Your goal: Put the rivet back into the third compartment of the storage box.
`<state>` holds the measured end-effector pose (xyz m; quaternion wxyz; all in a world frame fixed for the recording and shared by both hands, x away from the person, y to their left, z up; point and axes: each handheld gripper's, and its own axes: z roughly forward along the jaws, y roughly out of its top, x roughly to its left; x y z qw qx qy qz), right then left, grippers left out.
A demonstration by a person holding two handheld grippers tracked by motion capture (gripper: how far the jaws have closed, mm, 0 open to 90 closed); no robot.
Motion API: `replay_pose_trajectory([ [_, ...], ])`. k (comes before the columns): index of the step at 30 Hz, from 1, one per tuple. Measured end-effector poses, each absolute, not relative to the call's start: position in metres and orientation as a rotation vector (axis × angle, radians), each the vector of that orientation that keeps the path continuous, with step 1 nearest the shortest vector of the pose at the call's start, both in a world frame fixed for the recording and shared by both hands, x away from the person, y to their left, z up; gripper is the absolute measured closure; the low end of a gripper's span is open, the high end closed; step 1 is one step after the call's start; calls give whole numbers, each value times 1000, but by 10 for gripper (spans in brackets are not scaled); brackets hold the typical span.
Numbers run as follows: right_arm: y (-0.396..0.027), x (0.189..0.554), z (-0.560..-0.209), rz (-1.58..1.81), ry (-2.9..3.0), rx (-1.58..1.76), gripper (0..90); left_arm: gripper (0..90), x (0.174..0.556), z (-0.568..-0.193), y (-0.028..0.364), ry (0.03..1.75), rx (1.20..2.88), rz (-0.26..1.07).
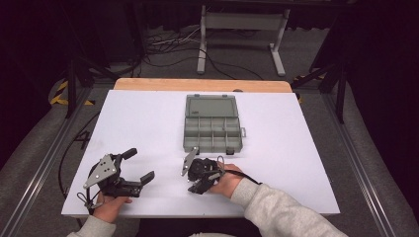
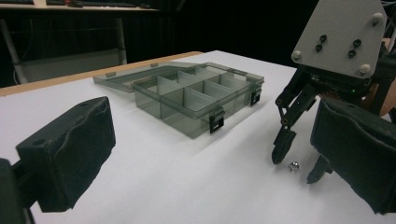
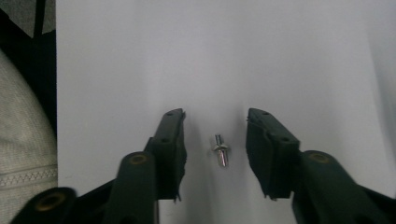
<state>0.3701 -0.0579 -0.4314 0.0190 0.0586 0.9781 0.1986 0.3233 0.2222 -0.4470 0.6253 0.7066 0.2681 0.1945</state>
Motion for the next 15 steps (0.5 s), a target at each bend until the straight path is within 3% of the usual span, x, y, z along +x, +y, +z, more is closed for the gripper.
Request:
replay_pose_trajectory([
  [10,-59,371,-430,616,3052,186,822,4,324,-447,223,612,1622,450],
  [15,-59,371,-428,626,3050,181,829,4,324,-447,223,614,1621,449],
])
